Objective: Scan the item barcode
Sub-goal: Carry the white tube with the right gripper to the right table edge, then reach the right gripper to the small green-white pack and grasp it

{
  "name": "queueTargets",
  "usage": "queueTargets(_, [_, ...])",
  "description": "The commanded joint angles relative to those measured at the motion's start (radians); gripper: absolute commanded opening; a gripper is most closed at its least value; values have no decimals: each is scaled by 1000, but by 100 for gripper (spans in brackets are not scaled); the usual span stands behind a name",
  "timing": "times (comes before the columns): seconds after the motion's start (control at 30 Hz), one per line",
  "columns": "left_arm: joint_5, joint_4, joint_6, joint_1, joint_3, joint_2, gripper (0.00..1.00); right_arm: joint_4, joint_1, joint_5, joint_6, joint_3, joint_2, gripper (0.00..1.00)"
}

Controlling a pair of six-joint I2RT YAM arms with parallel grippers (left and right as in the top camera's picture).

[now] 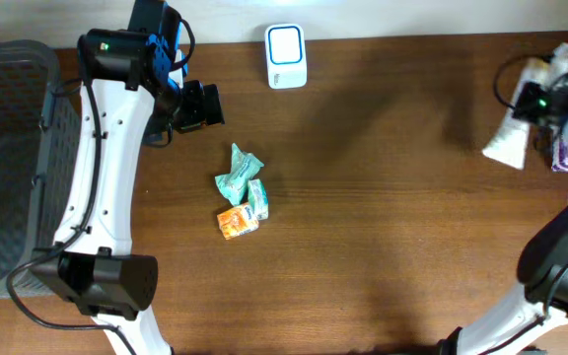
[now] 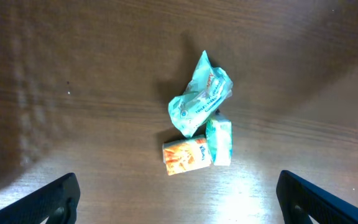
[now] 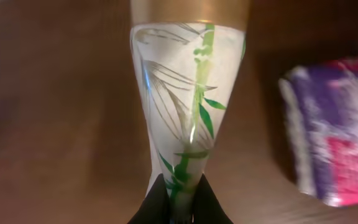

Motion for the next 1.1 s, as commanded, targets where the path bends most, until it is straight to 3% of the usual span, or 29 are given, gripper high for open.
queueTargets(0.0, [-3, -1, -2, -1, 5, -2, 99, -4, -116, 23, -116, 7, 81, 4])
queueTargets(0.03, [-3, -1, -2, -1, 5, -2, 99, -7, -155, 68, -118, 7, 108, 4])
queueTargets(0.1, [-3, -1, -2, -1, 5, -2, 99, -3, -195, 90, -113, 7, 117, 44])
queueTargets(0.2, [-3, -1, -2, -1, 5, -2, 99, 0, -195, 84, -60, 23, 103, 54])
queueTargets(0.33, [-3, -2, -2, -1, 5, -2, 99, -34, -108, -117, -49, 88, 67, 56])
queueTargets(0.4, [-3, -1, -2, -1, 5, -2, 99, -48, -40, -350, -48, 92, 35, 56])
queueTargets(0.43, [-3, -1, -2, -1, 5, -2, 99, -76, 27, -574, -3, 92, 29, 56])
queueTargets(0.5, [-3, -1, -2, -1, 5, -2, 99, -128, 114, -740, 60, 91, 32, 56])
queueTargets(0.6, [-3, -1, -2, -1, 5, -2, 99, -264, 333, -672, 55, 87, 37, 66])
queueTargets(0.67, [-3, -1, -2, -1, 5, -2, 99, -318, 486, -540, 56, 86, 47, 66])
queueTargets(0.83, [-3, -1, -2, -1, 5, -2, 99, -322, 818, -534, 72, 85, 99, 66])
queueTargets(0.93, [-3, -1, -2, -1, 5, -2, 99, -242, 935, -534, 243, 84, 146, 64])
queueTargets(1.07, [-3, -2, -2, -1, 5, -2, 99, -207, 1019, -532, 304, 78, 196, 55])
